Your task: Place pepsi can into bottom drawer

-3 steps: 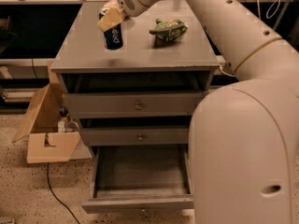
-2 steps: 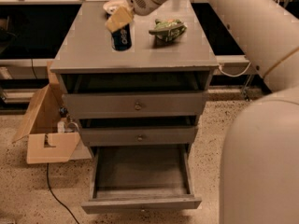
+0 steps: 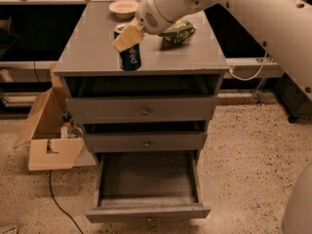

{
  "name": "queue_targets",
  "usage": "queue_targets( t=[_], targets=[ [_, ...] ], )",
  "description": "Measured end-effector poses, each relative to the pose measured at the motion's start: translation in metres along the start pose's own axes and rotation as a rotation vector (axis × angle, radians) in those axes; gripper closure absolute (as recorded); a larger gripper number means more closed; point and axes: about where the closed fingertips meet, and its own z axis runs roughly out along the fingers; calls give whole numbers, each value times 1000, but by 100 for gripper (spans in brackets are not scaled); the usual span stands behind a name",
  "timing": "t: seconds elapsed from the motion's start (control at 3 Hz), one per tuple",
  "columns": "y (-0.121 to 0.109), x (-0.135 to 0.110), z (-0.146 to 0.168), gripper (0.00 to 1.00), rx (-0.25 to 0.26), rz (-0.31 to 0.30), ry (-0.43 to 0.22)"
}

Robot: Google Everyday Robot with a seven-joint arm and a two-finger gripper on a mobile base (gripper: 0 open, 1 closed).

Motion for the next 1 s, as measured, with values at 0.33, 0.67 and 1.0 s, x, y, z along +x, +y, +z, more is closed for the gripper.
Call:
queue_targets(
  t=[0.33,0.67,1.0],
  targets=[
    [0,0,0,100,0,0,0],
    [38,22,30,100,-53,-49,55],
    [87,53,71,100,-101,-63,106]
  ],
)
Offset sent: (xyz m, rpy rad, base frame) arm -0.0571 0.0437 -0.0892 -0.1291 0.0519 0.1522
